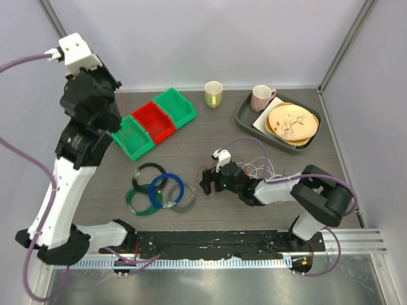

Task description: Untangle the cables

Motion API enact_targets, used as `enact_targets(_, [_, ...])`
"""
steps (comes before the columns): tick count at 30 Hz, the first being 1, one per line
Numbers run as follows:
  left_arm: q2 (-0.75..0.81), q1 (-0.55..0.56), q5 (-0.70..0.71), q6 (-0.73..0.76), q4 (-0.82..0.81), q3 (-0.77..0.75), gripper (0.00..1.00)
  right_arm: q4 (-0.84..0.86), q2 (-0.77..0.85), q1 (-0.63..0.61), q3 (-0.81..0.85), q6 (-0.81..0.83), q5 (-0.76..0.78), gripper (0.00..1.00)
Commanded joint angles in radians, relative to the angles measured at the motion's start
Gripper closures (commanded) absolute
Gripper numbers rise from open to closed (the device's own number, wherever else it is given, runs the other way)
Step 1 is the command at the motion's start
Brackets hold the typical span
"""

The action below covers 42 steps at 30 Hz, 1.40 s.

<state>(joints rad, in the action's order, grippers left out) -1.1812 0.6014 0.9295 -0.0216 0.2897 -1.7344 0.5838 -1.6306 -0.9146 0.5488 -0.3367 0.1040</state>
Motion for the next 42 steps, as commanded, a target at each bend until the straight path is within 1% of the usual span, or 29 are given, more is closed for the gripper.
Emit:
enact_targets(1, [-0.129, -0.176, -0.205, -0.158, 0.181, -0.117, 1.0, -0.209, 0.15, 0.005, -0.032, -0.058, 0.152, 0.1])
enact_targets(2, [-0.152, -0.198, -0.216, -0.164, 0.19, -0.163, 1.0, -0.22, 0.207, 0.003, -0.053, -0.058, 0.163, 0.1])
enact_targets(3, [-0.188, -0.24, -0.243, -0.172, 0.218, -0.186, 1.0, -0.228, 0.233, 0.005, -0.065, -0.067, 0.175, 0.1])
enact_targets(5, [-0.218, -0.287, -0.273, -0.198, 0.236, -0.229, 1.0, -0.24, 0.303, 0.005, -0.104, -0.077, 0.192, 0.1])
enact_targets(6, [-0.242, -0.331, -0.291, -0.208, 0.25, -0.237, 1.0, -0.239, 0.322, 0.005, -0.116, -0.084, 0.197, 0.1])
enact_targets(7, [-0.248, -0.351, -0.32, -0.231, 0.255, -0.24, 1.0, -0.242, 0.343, 0.005, -0.127, -0.087, 0.2, 0.1])
enact_targets(10, [-0.265, -0.413, -0.388, -0.256, 0.25, -0.222, 1.0, -0.255, 0.402, 0.005, -0.154, -0.09, 0.226, 0.1])
enact_targets(13, [-0.279, -0.443, -0.405, -0.268, 0.23, -0.183, 1.0, -0.275, 0.442, 0.005, -0.161, -0.084, 0.246, 0.1])
enact_targets(16, [-0.287, -0.471, -0.393, -0.281, 0.223, -0.16, 1.0, -0.276, 0.463, 0.005, -0.168, -0.078, 0.264, 0.1])
enact_targets(17, [-0.287, -0.48, -0.373, -0.305, 0.223, -0.143, 1.0, -0.276, 0.465, 0.005, -0.171, -0.073, 0.269, 0.1])
enact_targets(19, [-0.281, -0.506, -0.377, -0.324, 0.218, -0.131, 1.0, -0.279, 0.468, 0.005, -0.171, -0.071, 0.276, 0.1])
enact_targets(24, [-0.236, -0.52, -0.327, -0.368, 0.213, -0.076, 1.0, -0.26, 0.446, 0.005, -0.178, -0.064, 0.289, 0.09])
enact_targets(27, [-0.201, -0.522, -0.334, -0.393, 0.186, -0.008, 1.0, -0.263, 0.417, 0.005, -0.167, -0.065, 0.293, 0.09])
enact_targets(29, [-0.193, -0.522, -0.365, -0.416, 0.161, 0.041, 1.0, -0.266, 0.408, 0.005, -0.162, -0.068, 0.287, 0.09])
enact_targets(37, [-0.241, -0.523, -0.417, -0.465, 0.115, 0.136, 1.0, -0.254, 0.439, 0.005, -0.182, -0.073, 0.284, 0.09])
enact_targets(40, [-0.264, -0.525, -0.414, -0.477, 0.134, 0.136, 1.0, -0.254, 0.443, 0.005, -0.185, -0.071, 0.287, 0.09])
enact_targets(42, [-0.278, -0.534, -0.382, -0.504, 0.16, 0.15, 1.0, -0.251, 0.44, 0.005, -0.188, -0.073, 0.29, 0.09])
